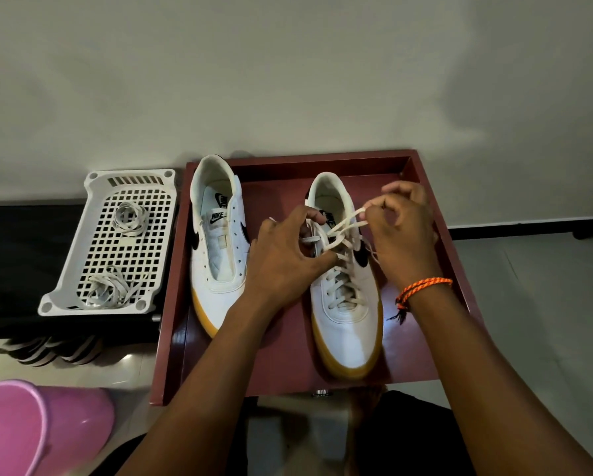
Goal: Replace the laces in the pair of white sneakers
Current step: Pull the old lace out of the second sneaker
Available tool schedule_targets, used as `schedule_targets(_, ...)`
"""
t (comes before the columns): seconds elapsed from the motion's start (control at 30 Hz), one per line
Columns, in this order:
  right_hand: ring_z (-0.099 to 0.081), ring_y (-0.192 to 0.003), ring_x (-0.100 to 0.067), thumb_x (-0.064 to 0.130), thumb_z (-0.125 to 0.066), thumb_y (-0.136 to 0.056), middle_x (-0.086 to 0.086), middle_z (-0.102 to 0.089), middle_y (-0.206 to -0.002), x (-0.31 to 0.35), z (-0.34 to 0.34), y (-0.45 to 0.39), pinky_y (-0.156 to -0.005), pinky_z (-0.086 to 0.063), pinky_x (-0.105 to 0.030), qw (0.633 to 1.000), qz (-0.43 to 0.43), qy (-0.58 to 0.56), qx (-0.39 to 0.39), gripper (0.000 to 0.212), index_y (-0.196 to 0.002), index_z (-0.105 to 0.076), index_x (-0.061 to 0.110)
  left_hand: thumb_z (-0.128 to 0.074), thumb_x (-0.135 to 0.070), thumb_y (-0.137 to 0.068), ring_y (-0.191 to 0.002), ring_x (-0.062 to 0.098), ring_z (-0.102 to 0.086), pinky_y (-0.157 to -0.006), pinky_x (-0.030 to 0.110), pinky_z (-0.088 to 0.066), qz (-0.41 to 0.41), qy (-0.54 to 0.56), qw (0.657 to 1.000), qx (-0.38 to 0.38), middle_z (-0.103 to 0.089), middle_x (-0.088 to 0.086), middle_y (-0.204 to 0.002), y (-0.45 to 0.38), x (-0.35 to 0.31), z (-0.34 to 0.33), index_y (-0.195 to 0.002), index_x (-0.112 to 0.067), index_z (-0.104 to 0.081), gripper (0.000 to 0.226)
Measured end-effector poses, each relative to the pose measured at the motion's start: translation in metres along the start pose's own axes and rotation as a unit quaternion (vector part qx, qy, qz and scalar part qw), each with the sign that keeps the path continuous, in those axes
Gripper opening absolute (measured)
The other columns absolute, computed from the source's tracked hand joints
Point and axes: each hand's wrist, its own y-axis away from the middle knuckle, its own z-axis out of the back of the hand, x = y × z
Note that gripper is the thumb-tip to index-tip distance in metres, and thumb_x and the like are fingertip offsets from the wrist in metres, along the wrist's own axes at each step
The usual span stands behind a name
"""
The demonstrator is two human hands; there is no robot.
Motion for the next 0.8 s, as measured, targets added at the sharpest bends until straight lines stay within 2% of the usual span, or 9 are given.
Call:
schedule_targets(0.07,-0.042,-0.137,-0.015,0.029,-0.05,-0.085,0.015,-0.047,-0.143,0.004,-0.001,0.007,-0.109,-0.028,-0.044,0.996,0.064,0.065,-0.016,0.026,-0.091,-0.074,0.036,-0.064,-0.068,-0.062,-0.11,0.009,-0.048,-0.096,0.047,-0.053,0.001,0.007,1.0,-0.001,-0.064,-0.021,-0.1,0.0,0.0,0.0,-0.118,-0.05,-0.057,0.06)
schedule_targets(0.13,-0.032,-0.146,-0.015,0.025,-0.05,-0.089,0.015,-0.04,-0.157,0.011,-0.004,0.015,-0.105,-0.02,-0.04,0.983,0.131,0.124,0.014,0.034,-0.104,-0.077,0.04,-0.065,-0.066,-0.064,-0.11,0.009,-0.05,-0.095,0.046,-0.054,-0.002,0.014,1.0,-0.004,-0.064,-0.022,-0.1,0.0,0.001,0.001,-0.119,-0.049,-0.058,0.058)
schedule_targets(0.23,-0.02,-0.153,-0.015,0.023,-0.059,-0.092,0.014,-0.027,-0.167,0.008,-0.015,0.022,-0.105,-0.023,-0.043,0.961,0.148,0.214,0.09,0.025,-0.103,-0.076,0.038,-0.067,-0.061,-0.07,-0.11,0.009,-0.052,-0.094,0.047,-0.055,-0.009,0.02,1.0,-0.006,-0.065,-0.024,-0.102,0.0,0.003,-0.001,-0.121,-0.047,-0.058,0.053)
schedule_targets(0.33,-0.024,-0.149,-0.014,0.026,-0.061,-0.093,0.017,-0.032,-0.163,0.0,-0.019,0.022,-0.101,-0.021,-0.04,0.964,0.125,0.207,0.11,0.014,-0.092,-0.074,0.033,-0.066,-0.061,-0.069,-0.11,0.009,-0.054,-0.094,0.046,-0.055,-0.015,0.021,1.0,-0.005,-0.066,-0.025,-0.102,0.0,0.004,-0.001,-0.12,-0.047,-0.059,0.053)
schedule_targets(0.43,-0.034,-0.135,-0.012,0.027,-0.065,-0.092,0.02,-0.042,-0.151,-0.001,-0.018,0.018,-0.095,-0.019,-0.037,0.973,0.119,0.174,0.091,0.013,-0.084,-0.074,0.029,-0.066,-0.063,-0.068,-0.109,0.009,-0.054,-0.093,0.047,-0.055,-0.007,0.018,1.0,-0.003,-0.066,-0.024,-0.099,0.0,0.003,0.0,-0.119,-0.049,-0.059,0.054)
schedule_targets(0.53,-0.041,-0.12,-0.009,0.027,-0.065,-0.09,0.019,-0.049,-0.132,0.001,-0.011,0.009,-0.095,-0.033,-0.038,0.997,0.044,0.059,0.031,0.017,-0.075,-0.073,0.024,-0.069,-0.064,-0.066,-0.11,0.013,-0.055,-0.091,0.049,-0.056,-0.002,0.02,1.0,0.003,-0.066,-0.021,-0.096,-0.001,0.004,0.0,-0.117,-0.051,-0.058,0.054)
schedule_targets(0.6,-0.047,-0.119,-0.013,0.028,-0.06,-0.086,0.015,-0.051,-0.124,0.002,-0.004,0.004,-0.101,-0.043,-0.048,0.999,0.019,-0.005,-0.029,0.019,-0.07,-0.069,0.026,-0.069,-0.062,-0.066,-0.107,0.012,-0.053,-0.09,0.048,-0.056,-0.003,0.018,1.0,0.005,-0.065,-0.019,-0.094,-0.001,0.004,-0.001,-0.118,-0.05,-0.058,0.054)
schedule_targets(0.67,-0.045,-0.123,-0.013,0.024,-0.058,-0.086,0.012,-0.053,-0.132,0.002,0.001,0.004,-0.106,-0.04,-0.055,0.998,0.051,0.033,-0.034,0.019,-0.075,-0.069,0.034,-0.071,-0.058,-0.067,-0.105,0.012,-0.052,-0.09,0.047,-0.055,0.0,0.018,1.0,0.003,-0.065,-0.018,-0.092,-0.001,0.005,-0.001,-0.118,-0.049,-0.058,0.053)
schedule_targets(0.8,-0.031,-0.144,-0.017,0.021,-0.058,-0.091,0.014,-0.043,-0.157,0.006,-0.008,0.017,-0.106,-0.025,-0.044,0.969,0.162,0.17,0.073,0.029,-0.1,-0.078,0.041,-0.074,-0.057,-0.069,-0.097,0.02,-0.061,-0.084,0.048,-0.058,-0.016,0.03,0.999,-0.005,-0.066,-0.017,-0.089,-0.005,0.01,-0.003,-0.115,-0.05,-0.058,0.049)
